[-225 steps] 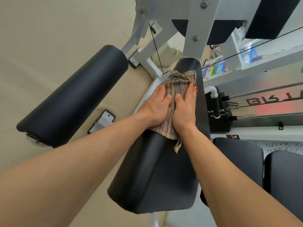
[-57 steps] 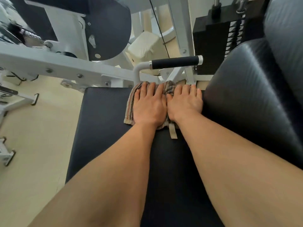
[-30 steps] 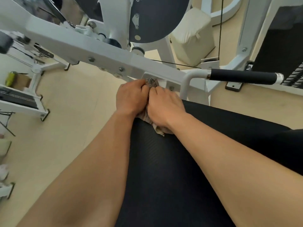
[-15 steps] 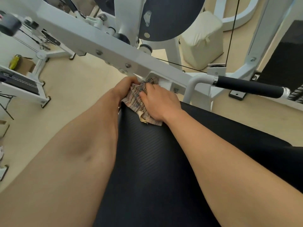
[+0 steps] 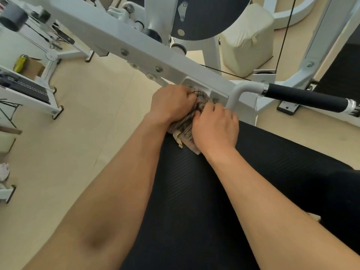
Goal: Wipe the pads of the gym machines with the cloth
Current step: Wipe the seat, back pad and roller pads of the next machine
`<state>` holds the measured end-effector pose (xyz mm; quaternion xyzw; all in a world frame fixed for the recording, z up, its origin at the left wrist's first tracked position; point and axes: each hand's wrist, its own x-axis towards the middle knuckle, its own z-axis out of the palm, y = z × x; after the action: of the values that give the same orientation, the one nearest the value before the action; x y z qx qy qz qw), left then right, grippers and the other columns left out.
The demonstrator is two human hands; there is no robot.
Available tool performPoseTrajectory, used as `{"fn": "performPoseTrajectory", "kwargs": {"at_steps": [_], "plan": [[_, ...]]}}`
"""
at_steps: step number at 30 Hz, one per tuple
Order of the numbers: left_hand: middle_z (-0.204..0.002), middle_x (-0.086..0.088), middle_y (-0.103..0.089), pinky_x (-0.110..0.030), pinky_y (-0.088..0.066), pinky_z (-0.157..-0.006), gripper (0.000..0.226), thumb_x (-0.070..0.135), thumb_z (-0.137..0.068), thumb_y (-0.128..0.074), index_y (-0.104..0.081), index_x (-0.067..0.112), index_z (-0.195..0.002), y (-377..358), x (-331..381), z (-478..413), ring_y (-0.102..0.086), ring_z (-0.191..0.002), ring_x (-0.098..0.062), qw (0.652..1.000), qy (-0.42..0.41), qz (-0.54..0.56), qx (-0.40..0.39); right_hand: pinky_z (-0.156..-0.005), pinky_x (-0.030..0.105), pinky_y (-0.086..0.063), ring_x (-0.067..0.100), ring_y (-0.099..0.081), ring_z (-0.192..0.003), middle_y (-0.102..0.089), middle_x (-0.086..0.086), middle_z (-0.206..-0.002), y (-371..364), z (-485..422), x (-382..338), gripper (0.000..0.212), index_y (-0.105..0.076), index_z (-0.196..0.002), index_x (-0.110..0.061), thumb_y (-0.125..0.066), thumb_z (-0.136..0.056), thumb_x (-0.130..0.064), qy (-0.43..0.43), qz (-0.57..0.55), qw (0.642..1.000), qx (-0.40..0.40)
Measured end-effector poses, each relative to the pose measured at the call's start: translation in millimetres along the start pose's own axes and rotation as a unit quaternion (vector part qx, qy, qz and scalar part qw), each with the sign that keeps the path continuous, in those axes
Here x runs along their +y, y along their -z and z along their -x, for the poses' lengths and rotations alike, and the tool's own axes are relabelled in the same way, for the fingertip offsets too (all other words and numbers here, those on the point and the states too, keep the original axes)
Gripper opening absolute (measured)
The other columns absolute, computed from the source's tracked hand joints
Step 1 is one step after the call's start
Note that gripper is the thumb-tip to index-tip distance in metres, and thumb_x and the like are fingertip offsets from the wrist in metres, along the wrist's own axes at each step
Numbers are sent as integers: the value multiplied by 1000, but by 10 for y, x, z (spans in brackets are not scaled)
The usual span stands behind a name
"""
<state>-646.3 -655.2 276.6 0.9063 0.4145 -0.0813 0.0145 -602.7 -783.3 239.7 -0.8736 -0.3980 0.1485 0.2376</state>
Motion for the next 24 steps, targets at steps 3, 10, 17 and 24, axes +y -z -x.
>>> {"fn": "performPoseTrajectory", "kwargs": {"at_steps": [3, 10, 17, 24], "plan": [[-100, -2, -68, -39, -48, -84, 28, 46, -91, -46, -67, 30, -80, 138, -200, -148, -60, -93, -27, 989, 71, 73, -109, -105, 43, -39, 30, -55, -121, -59, 10, -134, 38, -102, 22, 40, -50, -138, -13, -35, -103, -23, 105, -37, 992, -53], [-97, -12, -65, -35, -44, -77, 26, 20, -99, -41, -61, 16, -83, 288, -122, -498, -59, -78, -21, 942, 116, 68, -309, -84, 42, -38, 34, -58, -118, -60, 12, -134, 162, -493, -188, 44, -53, -132, -13, -28, -104, -36, 136, -55, 970, -195], [-115, -19, -67, -36, -40, -77, 37, 32, -96, -41, -69, 10, -105, 128, -27, -239, -59, -95, -34, 986, 82, -21, -146, -97, 42, -40, 28, -63, -106, -70, 7, -113, 32, -193, 19, 49, -62, -116, -16, -32, -104, -53, 85, -30, 994, -66], [-102, -9, -72, -47, -36, -108, 34, 27, -93, -39, -70, 13, -96, -295, 470, 468, -58, -108, -32, 990, 36, -7, 138, -87, 41, -44, 27, -63, -103, -67, 7, -112, 290, 44, 559, 49, -57, -118, -15, -39, -100, -57, 75, 32, 993, -88]]}}
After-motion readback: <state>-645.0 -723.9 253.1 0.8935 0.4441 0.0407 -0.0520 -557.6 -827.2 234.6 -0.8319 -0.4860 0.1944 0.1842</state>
